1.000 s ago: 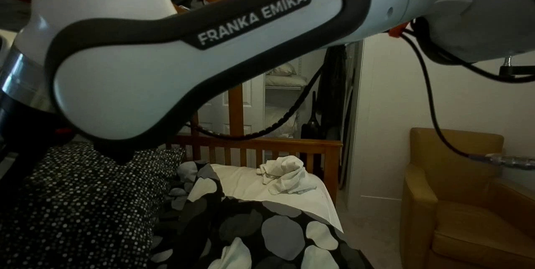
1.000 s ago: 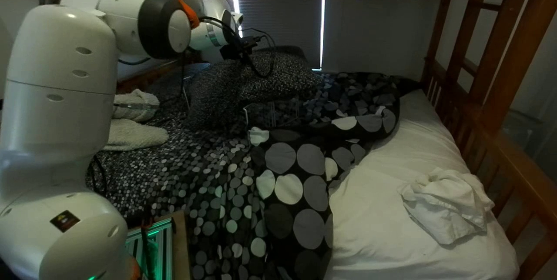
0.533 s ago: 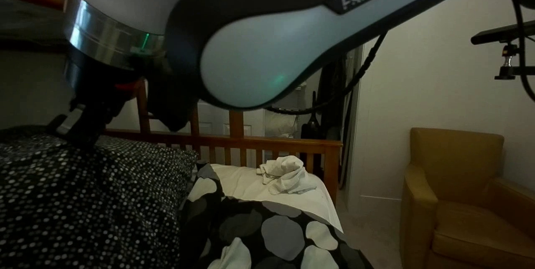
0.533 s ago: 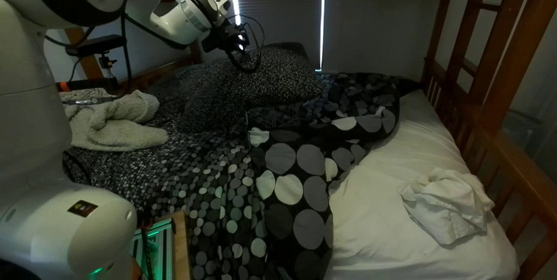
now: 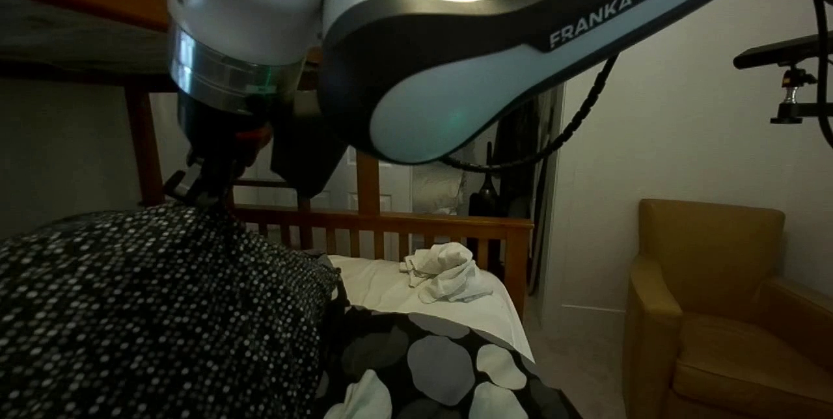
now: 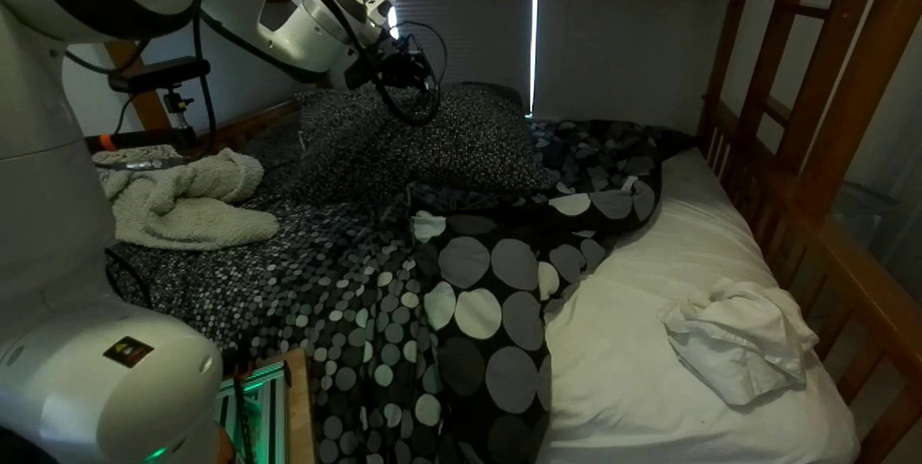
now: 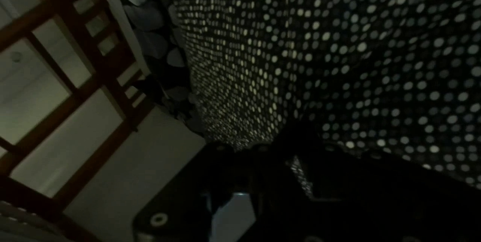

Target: Remove the pillow from the white stand and put it on the bed

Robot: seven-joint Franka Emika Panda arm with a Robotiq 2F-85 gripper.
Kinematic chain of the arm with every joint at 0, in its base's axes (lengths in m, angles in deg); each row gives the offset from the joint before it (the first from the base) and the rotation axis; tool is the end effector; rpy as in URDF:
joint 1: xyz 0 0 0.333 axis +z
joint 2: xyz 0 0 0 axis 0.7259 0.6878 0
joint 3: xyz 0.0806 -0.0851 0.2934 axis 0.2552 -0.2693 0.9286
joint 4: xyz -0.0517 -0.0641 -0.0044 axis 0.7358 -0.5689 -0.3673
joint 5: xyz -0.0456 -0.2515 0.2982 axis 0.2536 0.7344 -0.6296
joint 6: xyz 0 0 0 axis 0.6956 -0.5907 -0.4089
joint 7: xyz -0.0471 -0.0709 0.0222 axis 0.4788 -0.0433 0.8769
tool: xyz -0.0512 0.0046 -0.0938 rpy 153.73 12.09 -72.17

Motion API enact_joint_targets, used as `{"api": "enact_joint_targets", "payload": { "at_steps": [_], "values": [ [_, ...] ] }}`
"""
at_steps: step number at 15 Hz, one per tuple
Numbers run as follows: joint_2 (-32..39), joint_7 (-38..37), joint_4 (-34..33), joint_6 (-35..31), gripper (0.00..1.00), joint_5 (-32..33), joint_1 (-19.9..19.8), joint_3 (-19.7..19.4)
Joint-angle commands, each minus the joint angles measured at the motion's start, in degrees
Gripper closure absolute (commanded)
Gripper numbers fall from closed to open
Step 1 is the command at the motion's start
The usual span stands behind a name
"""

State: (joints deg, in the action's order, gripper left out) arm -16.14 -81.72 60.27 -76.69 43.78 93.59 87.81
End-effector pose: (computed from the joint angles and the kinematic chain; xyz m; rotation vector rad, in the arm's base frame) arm 0.3832 0.5017 0.5358 2.3616 1.2951 1.1293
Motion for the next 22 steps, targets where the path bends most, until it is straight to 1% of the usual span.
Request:
{"api": "enact_joint_targets", "payload": {
  "at_steps": [1,3,5,7,8,9,10,11,12,13,15,18,22],
  "values": [
    [-11.38,-7.16,7.65,6.92,0.98,4.19,-5.69,3.27],
    [-15.84,-10.61,10.5,11.08,0.98,4.44,-8.81,5.67],
    [-20.75,-12.46,12.71,16.42,0.98,3.33,-12.15,8.39],
    [-26.11,-13.42,14.87,23.45,0.98,1.98,-15.47,11.35],
    [-18.83,-11.1,10.43,19.39,0.94,1.11,-16.56,12.32],
    [-21.36,-11.33,11.7,21.57,0.94,0.76,-17.75,13.24],
    [-23.21,-11.5,12.85,22.19,0.94,0.59,-18.37,13.74],
    [-24.38,-11.76,13.75,22.24,0.98,0.51,-18.65,13.96],
    [-22.78,-14.26,12.58,24.24,0.98,0.59,-19.74,15.44],
    [-22.26,-19.1,12.23,27.54,0.98,2.38,-22.44,17.37],
    [-23.84,-21.45,12.92,30.62,0.98,2.31,-24.81,17.78],
    [-28.55,-23.31,15.21,35.2,0.98,0.14,-27.43,16.27],
    [-32.47,-23.72,13.06,42.67,0.98,0.54,-31.76,14.2]
  ]
}}
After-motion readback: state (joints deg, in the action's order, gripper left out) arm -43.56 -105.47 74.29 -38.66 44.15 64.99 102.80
